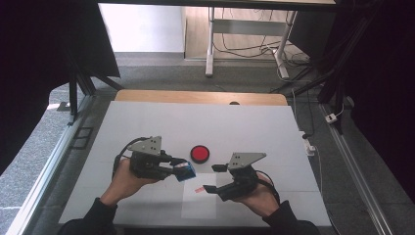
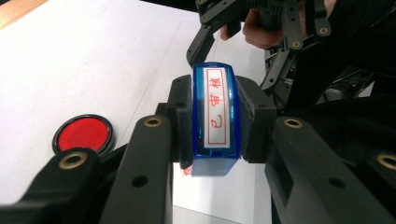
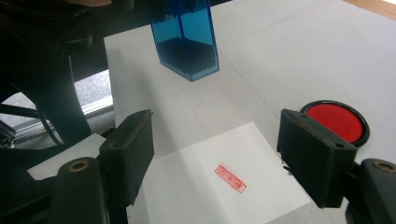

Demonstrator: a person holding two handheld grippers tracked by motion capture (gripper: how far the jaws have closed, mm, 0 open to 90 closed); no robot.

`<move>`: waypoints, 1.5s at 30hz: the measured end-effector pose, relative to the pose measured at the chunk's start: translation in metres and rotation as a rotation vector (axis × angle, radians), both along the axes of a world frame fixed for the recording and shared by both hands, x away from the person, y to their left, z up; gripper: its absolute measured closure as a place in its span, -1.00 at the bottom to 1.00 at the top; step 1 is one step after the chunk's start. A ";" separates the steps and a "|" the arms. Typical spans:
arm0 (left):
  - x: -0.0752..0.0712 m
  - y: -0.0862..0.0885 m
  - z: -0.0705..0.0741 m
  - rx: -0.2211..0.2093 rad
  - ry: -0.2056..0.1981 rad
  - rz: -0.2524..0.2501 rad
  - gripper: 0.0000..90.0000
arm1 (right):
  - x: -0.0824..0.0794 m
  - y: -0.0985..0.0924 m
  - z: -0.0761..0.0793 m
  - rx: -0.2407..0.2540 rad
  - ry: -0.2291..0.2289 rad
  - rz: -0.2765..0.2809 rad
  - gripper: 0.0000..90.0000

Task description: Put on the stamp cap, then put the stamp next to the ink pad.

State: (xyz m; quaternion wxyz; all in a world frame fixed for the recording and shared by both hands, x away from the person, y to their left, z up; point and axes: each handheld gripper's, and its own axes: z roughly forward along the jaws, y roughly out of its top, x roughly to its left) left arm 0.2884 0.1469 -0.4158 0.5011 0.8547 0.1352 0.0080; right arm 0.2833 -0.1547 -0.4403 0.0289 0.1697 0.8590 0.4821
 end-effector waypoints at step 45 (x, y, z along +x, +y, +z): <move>0.025 0.040 -0.019 0.115 0.050 0.293 0.55 | -0.009 -0.066 -0.012 -0.084 0.010 -0.318 -0.99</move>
